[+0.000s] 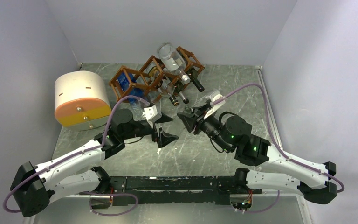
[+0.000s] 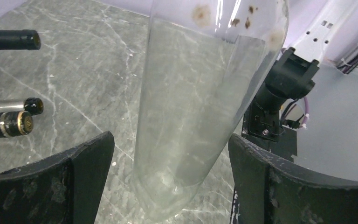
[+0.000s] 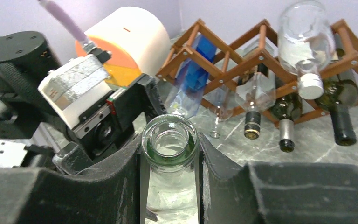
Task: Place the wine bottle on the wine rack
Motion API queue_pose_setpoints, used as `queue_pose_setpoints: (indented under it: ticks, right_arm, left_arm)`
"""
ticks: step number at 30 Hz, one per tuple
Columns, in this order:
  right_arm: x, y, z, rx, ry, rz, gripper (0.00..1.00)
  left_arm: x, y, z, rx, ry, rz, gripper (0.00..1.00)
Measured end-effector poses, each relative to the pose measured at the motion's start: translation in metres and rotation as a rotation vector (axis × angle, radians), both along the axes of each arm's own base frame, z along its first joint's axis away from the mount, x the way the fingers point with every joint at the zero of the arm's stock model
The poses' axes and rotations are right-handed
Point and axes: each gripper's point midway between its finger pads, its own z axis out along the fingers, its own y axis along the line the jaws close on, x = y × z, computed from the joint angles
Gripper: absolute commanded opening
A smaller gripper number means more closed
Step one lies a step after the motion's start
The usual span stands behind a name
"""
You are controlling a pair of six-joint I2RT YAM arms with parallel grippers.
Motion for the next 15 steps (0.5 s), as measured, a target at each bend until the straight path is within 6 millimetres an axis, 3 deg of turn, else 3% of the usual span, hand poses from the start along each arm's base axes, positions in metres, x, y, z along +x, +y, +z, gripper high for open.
queue_pose_setpoints:
  ticks: [9,15]
  right_arm:
    - [-0.025,0.021,0.007,-0.014,-0.057,0.196,0.0]
    - [-0.045,0.018,0.019,-0.011,-0.122,0.301,0.0]
  left_arm:
    - [-0.026,-0.003,-0.007,-0.005,-0.033,-0.152,0.95]
    - [-0.049,-0.002,-0.004,-0.024,-0.048,-0.266,0.95]
